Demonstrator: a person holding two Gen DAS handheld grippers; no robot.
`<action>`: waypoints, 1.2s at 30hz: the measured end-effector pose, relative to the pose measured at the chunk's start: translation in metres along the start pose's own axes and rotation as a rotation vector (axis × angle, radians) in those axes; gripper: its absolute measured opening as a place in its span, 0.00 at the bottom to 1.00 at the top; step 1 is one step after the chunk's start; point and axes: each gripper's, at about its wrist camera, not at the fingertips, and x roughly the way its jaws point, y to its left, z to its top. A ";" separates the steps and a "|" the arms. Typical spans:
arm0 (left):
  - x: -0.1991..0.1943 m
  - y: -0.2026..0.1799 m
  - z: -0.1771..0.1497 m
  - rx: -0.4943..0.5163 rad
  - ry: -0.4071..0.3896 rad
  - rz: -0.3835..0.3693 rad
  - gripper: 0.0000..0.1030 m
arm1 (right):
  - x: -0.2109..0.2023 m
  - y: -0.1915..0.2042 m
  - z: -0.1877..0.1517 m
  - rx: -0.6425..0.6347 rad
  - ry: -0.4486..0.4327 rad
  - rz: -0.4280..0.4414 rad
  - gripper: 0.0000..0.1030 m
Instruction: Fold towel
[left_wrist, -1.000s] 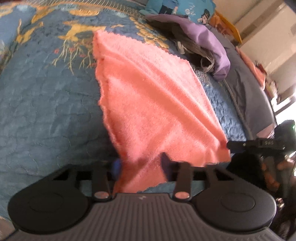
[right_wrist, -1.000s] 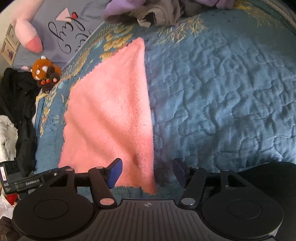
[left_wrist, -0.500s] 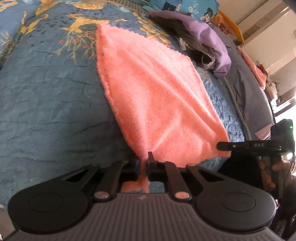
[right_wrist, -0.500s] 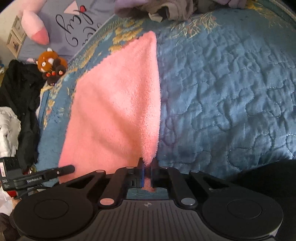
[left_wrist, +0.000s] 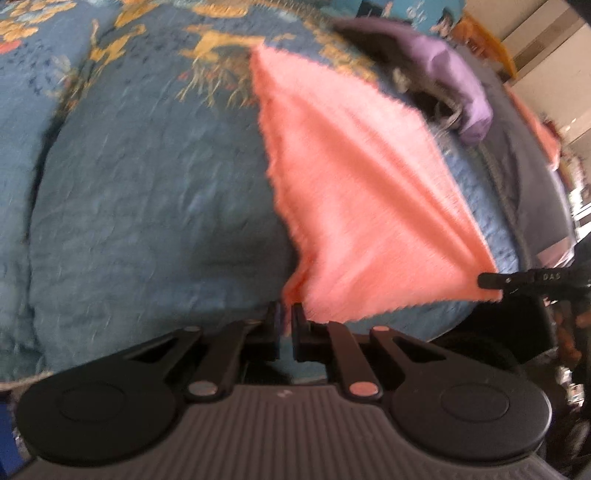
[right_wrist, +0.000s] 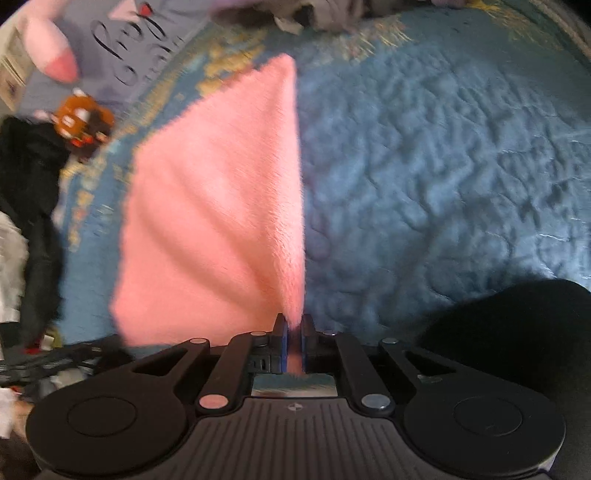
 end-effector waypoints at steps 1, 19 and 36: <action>-0.001 -0.002 -0.002 0.006 -0.004 0.005 0.06 | -0.001 0.000 0.000 -0.003 -0.007 -0.010 0.09; 0.005 -0.018 0.024 0.096 -0.072 -0.043 0.69 | -0.009 0.001 -0.002 -0.047 -0.086 -0.087 0.54; 0.029 -0.043 0.022 0.159 -0.012 0.078 0.36 | 0.031 0.004 0.001 -0.068 0.053 -0.118 0.07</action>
